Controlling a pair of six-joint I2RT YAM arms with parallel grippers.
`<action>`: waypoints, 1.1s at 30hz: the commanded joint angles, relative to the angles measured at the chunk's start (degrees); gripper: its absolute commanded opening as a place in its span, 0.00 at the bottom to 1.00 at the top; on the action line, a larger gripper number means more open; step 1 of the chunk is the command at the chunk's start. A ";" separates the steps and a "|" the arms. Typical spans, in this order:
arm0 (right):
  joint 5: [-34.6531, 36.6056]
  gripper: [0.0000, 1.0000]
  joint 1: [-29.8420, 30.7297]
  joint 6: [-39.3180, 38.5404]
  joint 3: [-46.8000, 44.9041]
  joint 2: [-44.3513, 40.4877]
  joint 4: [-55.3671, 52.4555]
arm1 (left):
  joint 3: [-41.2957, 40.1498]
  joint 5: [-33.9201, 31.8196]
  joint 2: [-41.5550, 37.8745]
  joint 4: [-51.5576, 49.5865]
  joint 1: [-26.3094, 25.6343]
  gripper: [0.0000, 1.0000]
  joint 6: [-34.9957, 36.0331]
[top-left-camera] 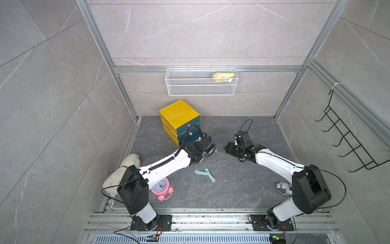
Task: Place the fruit knives into the drawer by color
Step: Place the fruit knife in the drawer.
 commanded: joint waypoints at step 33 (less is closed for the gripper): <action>-7.93 0.55 -0.40 -1.42 -6.76 -4.00 3.99 | 15.66 -7.45 21.05 3.97 8.40 0.52 5.39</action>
